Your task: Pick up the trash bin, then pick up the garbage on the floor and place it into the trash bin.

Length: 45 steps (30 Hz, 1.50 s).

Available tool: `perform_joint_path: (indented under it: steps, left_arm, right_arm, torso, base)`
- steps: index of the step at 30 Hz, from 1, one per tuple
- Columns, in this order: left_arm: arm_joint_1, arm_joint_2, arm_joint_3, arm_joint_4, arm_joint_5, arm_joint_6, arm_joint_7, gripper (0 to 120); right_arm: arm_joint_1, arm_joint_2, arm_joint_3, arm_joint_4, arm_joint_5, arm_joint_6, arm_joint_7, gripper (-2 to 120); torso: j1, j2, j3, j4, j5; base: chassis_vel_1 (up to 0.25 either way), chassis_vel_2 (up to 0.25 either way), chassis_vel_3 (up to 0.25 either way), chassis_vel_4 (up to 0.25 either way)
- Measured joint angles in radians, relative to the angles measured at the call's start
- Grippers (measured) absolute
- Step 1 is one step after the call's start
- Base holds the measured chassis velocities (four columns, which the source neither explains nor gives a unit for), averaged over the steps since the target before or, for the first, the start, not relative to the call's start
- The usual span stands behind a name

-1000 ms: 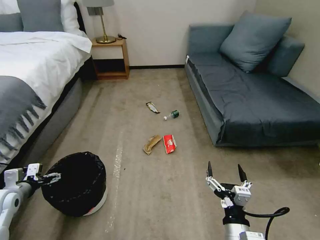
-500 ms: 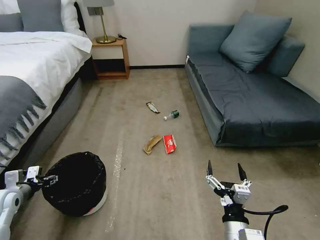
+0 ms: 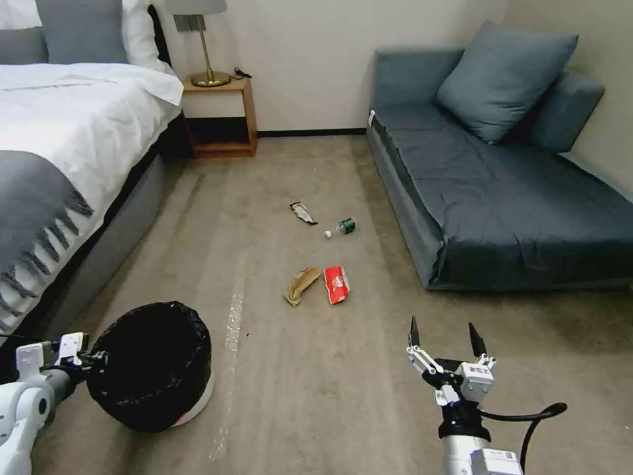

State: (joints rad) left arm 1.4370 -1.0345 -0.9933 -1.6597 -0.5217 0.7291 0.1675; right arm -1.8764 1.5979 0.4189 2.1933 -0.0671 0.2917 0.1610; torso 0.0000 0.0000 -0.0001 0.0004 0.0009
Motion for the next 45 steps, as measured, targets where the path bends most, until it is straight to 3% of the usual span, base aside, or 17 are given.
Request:
perform_joint_path:
  steps: [6,10,14,17,22,30,45]
  left_arm:
    - [0.017,-0.023,-0.013,-0.067,-0.024,0.004,-0.025,5]
    - [0.039,-0.061,-0.033,-0.168,-0.044,-0.007,-0.060,4]
    - [0.057,-0.081,-0.043,-0.227,-0.045,-0.012,-0.072,4]
    - [0.098,-0.112,-0.063,-0.304,-0.012,-0.020,-0.095,4]
    - [0.137,-0.144,-0.109,-0.360,0.010,-0.029,-0.121,3]
    - [0.203,-0.188,-0.159,-0.423,0.052,-0.044,-0.138,3]
    - [0.227,-0.209,-0.185,-0.442,0.077,-0.054,-0.131,3]
  right_arm:
    - [-0.006,-0.007,0.001,0.002,0.008,0.002,0.000,100]
    - [-0.013,-0.017,0.003,0.002,0.024,0.007,-0.004,100]
    - [-0.014,-0.025,-0.001,-0.002,0.039,0.007,-0.011,100]
    - [-0.010,-0.039,-0.010,-0.021,0.061,0.005,-0.019,100]
    - [-0.004,-0.054,-0.019,-0.045,0.059,0.000,-0.025,100]
    - [0.005,-0.079,-0.047,-0.099,-0.047,0.051,-0.062,100]
    - [0.014,-0.099,-0.056,-0.136,-0.007,0.077,-0.086,100]
  torso:
    - [0.000,0.000,0.000,-0.0004,-0.0016]
    - [0.000,0.000,0.000,-0.0009,-0.0014]
    - [0.000,0.000,0.000,-0.0005,-0.0010]
    - [0.000,0.000,0.000,-0.0006,-0.0007]
    - [0.000,0.000,0.000,-0.0003,-0.0008]
    - [0.000,0.000,0.000,-0.0001,-0.0008]
    - [0.000,0.000,0.000,-0.0003,-0.0008]
  base:
    - [0.000,0.000,0.000,0.000]
    - [0.000,0.000,0.000,0.000]
    - [0.000,0.000,0.000,0.000]
    - [0.000,0.000,0.000,0.000]
    - [0.000,0.000,0.000,0.000]
    - [0.000,0.000,0.000,0.000]
    - [-0.009,0.009,0.007,-0.008]
